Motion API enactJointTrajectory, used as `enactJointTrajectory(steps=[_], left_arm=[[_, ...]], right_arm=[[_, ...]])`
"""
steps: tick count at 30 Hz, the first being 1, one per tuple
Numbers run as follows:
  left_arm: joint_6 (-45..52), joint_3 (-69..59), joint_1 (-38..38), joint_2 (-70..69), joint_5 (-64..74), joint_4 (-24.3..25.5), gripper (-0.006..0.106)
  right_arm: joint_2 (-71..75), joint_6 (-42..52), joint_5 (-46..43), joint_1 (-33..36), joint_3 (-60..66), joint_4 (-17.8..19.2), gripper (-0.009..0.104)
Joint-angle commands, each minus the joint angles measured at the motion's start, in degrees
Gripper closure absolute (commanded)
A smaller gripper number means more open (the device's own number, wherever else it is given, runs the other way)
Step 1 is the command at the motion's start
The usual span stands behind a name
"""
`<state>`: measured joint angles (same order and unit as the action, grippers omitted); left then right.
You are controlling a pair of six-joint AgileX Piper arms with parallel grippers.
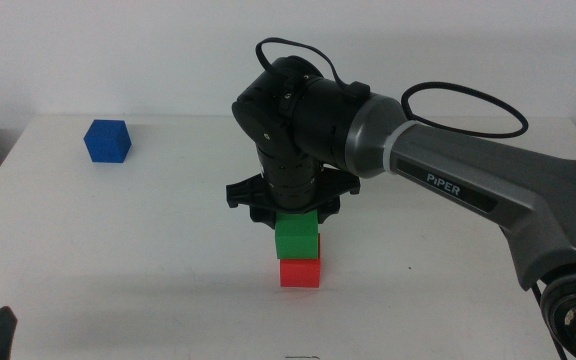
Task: Stack red cubes first, then green, then blue cubes in a specific spot.
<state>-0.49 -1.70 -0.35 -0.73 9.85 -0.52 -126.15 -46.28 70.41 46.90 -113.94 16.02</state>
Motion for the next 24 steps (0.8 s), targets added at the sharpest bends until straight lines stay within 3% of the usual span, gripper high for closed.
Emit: enactJointTrajectory(steps=[1,16,17,19,24], left_arm=[[-0.66,0.21,-0.14,-1.0,-4.4,-0.21,0.007],[-0.66,0.21,-0.14,-1.0,-4.4,-0.21,0.007],[-0.66,0.21,-0.14,-1.0,-4.4,-0.21,0.007],[-0.66,0.21,-0.14,-1.0,-4.4,-0.21,0.007],[-0.66,0.21,-0.14,-1.0,-4.4,-0.21,0.007]], right_arm=[[3.77,-0.27,3.82,-0.41,-1.38,2.72,0.096],[3.42,-1.82,4.11,-0.87,-1.38,2.14,0.096],[3.42,-1.82,4.11,-0.94,-1.38,1.93,0.054],[3.42,-1.82,4.11,-0.94,-1.38,1.89,0.041],[3.42,-1.82,4.11,-0.94,-1.38,0.88,0.022]])
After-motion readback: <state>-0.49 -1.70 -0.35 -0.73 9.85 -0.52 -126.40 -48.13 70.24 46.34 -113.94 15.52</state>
